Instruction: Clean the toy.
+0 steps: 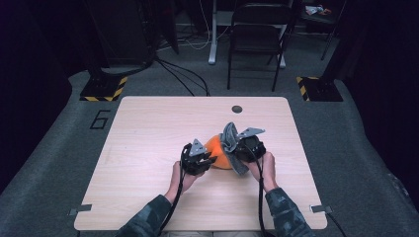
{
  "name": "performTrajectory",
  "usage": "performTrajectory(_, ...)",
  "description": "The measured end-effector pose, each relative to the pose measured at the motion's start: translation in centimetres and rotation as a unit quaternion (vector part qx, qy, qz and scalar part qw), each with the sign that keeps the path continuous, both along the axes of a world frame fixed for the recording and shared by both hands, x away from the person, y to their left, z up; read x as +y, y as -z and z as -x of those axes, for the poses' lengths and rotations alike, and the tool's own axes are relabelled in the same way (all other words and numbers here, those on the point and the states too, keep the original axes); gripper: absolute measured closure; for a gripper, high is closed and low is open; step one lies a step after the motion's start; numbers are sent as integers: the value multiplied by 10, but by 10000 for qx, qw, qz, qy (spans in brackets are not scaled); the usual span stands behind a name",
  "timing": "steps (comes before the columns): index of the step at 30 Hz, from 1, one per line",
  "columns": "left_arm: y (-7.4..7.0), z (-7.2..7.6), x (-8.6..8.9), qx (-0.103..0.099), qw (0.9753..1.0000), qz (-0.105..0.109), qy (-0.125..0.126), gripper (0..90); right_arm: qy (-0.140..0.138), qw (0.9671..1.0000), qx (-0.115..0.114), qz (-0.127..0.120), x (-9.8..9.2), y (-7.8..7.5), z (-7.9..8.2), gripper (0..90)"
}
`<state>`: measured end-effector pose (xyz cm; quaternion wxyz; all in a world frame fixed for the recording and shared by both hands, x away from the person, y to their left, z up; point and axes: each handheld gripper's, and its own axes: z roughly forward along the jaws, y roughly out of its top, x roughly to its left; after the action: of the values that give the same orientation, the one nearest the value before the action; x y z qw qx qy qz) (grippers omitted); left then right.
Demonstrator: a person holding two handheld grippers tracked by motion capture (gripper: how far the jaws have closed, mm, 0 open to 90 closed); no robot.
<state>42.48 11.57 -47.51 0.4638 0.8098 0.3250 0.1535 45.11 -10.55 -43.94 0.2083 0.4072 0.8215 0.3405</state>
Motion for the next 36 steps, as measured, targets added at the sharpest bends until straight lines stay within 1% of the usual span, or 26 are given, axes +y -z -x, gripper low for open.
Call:
performTrajectory(2,0,0,0,32,10000,-14,32,752,80,9999,141,-53,-8,5,-4,678)
performTrajectory(3,0,0,0,27,10000,-27,42,752,170,9997,184,-68,-11,7,-6,679)
performTrajectory(5,1,0,0,19,10000,12,16,751,258,9993,255,7,-17,11,-9,679)
performTrajectory(8,1,-1,0,32,10000,38,12,751,397,9982,440,-10,-27,22,-14,679)
performTrajectory(10,2,-1,0,38,10000,25,35,750,458,9966,647,-224,-35,28,-17,681)
performTrajectory(11,2,-1,0,39,10000,31,35,750,490,9959,714,-273,-37,30,-19,681)
performTrajectory(12,2,-1,0,70,9999,75,11,750,544,9955,749,-203,-38,32,-20,681)
performTrajectory(13,2,-1,1,30,10000,40,20,749,558,9954,765,-133,-40,35,-21,682)
performTrajectory(15,3,-2,1,37,10000,51,24,747,637,9944,840,-30,-41,43,-22,682)
performTrajectory(16,3,-2,1,24,10000,39,24,747,651,9936,919,78,-42,46,-23,682)
performTrajectory(18,3,-2,2,71,9999,79,22,746,683,9924,1020,113,-43,53,-25,682)
performTrajectory(20,4,-3,2,49,9999,106,4,745,716,9912,1112,103,-44,57,-26,681)
performTrajectory(21,4,-3,3,57,9999,104,-2,745,684,9914,1103,172,-44,55,-27,680)
performTrajectory(22,4,-3,4,61,9999,120,-4,745,679,9921,1024,251,-44,52,-27,680)
performTrajectory(23,4,-3,4,77,9999,102,-7,744,716,9919,1016,272,-44,48,-26,680)
performTrajectory(24,4,-3,5,98,9999,131,-37,743,739,9926,937,226,-46,42,-26,680)
performTrajectory(26,4,-4,6,68,9999,126,-27,742,821,9944,668,57,-48,26,-22,680)
performTrajectory(27,4,-4,6,66,9999,129,-21,742,737,9955,600,-28,-49,18,-20,680)
performTrajectory(28,4,-4,5,51,9999,143,-32,740,675,9966,438,-168,-47,6,-16,680)
performTrajectory(29,3,-4,6,72,9999,124,2,738,588,9975,303,-242,-43,-4,-12,680)
performTrajectory(31,4,-4,5,45,9999,159,-31,734,343,9984,252,-368,-31,-16,-6,679)
performTrajectory(32,3,-5,7,81,9998,157,16,729,180,9988,317,-341,-24,-18,-4,678)
performTrajectory(33,4,-4,7,71,9997,219,-18,722,9,9987,450,-235,-16,-15,-4,676)
performTrajectory(34,4,-5,8,14,9999,155,-49,703,-128,9981,609,-43,-8,-10,-4,673)
performTrajectory(35,3,-5,8,8,9999,107,-57,666,-139,9983,542,167,-2,-3,-3,671)
performTrajectory(36,2,-5,10,3,10000,74,-62,625,-92,9986,478,212,1,2,-3,672)
